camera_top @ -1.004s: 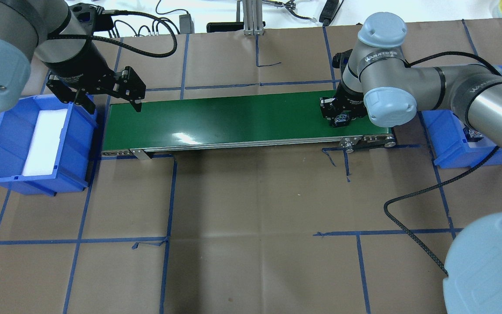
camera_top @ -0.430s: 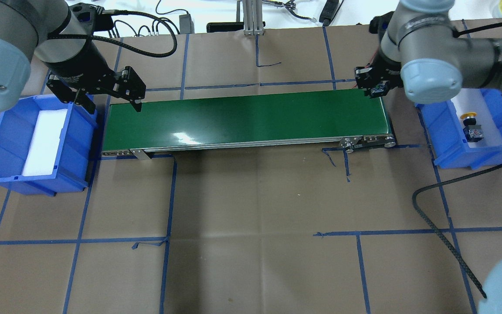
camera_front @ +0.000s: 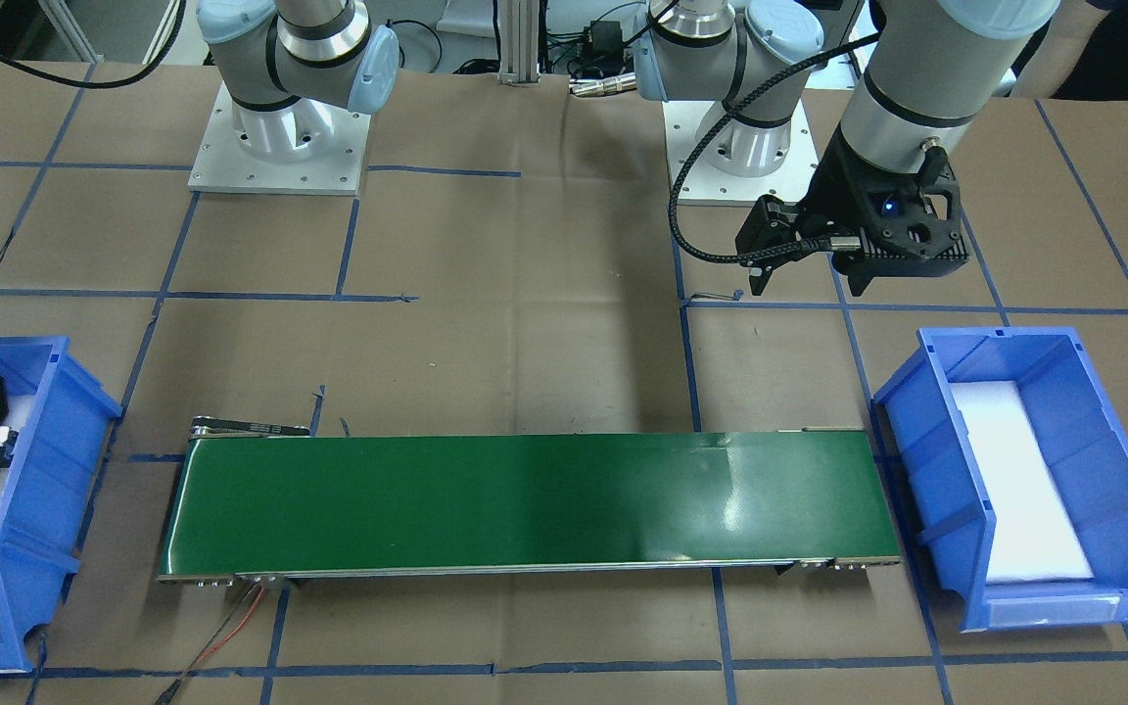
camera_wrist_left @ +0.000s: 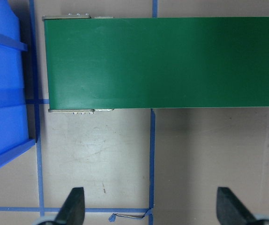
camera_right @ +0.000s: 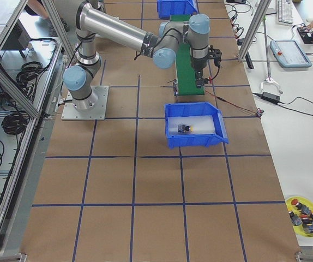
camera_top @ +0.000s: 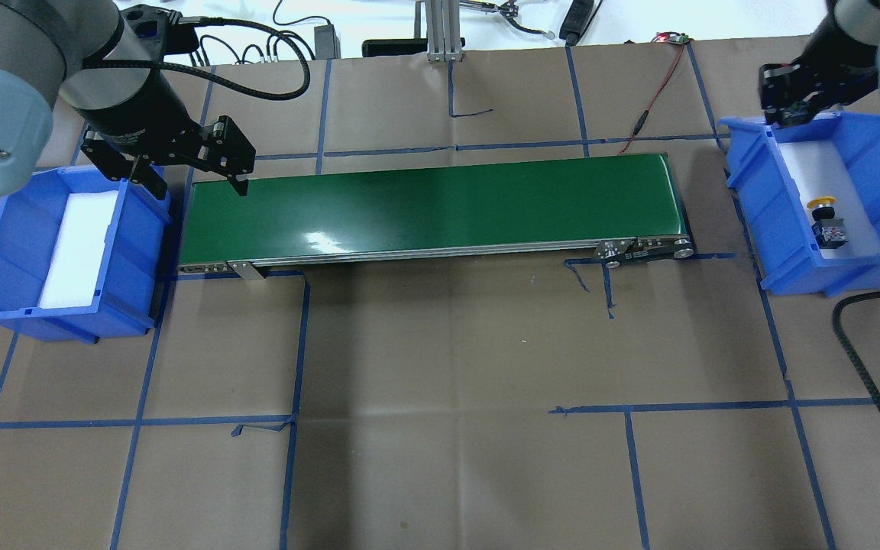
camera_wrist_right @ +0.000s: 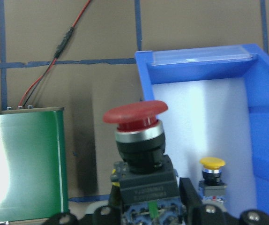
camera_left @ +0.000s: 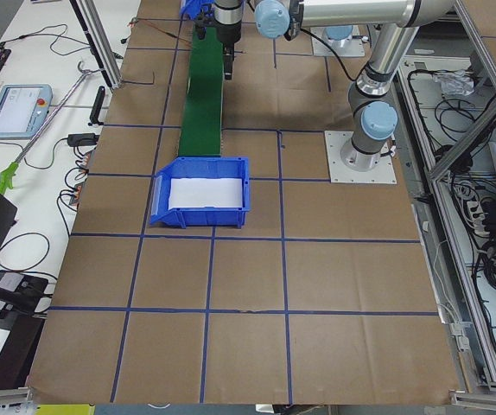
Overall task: Transport two buttons from left to right
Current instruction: 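Lift the red button and carry it over the blue bin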
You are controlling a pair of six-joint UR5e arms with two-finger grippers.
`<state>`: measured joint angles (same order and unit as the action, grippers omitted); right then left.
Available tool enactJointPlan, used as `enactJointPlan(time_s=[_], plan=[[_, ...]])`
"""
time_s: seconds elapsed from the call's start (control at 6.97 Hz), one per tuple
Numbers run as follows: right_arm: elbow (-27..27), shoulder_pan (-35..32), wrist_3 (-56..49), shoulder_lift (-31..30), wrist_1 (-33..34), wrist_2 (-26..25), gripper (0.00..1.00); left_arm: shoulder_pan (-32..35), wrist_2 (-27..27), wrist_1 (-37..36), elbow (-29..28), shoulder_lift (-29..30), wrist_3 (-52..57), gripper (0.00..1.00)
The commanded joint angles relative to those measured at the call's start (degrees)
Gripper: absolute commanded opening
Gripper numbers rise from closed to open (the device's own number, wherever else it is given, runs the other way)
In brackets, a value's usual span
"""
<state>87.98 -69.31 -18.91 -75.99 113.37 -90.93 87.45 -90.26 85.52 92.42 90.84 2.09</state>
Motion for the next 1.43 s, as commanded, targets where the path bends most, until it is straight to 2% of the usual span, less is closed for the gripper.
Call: enactJointPlan(time_s=[0.0, 0.57, 0.72, 1.29], plan=[[-3.7, 5.7, -5.3, 4.4, -1.6, 0.5, 0.05, 0.0, 0.0, 0.0, -0.1, 0.0, 0.0, 1.00], [-3.5, 7.7, -5.2, 13.6, 0.3, 0.9, 0.05, 0.0, 0.0, 0.0, -0.1, 0.0, -0.1, 1.00], [-3.2, 7.7, -5.2, 15.3, 4.0, 0.8, 0.05, 0.0, 0.0, 0.0, -0.1, 0.0, -0.1, 1.00], [-3.3, 7.7, -4.6, 18.5, 4.6, 0.9, 0.05, 0.0, 0.0, 0.0, -0.1, 0.0, -0.1, 1.00]])
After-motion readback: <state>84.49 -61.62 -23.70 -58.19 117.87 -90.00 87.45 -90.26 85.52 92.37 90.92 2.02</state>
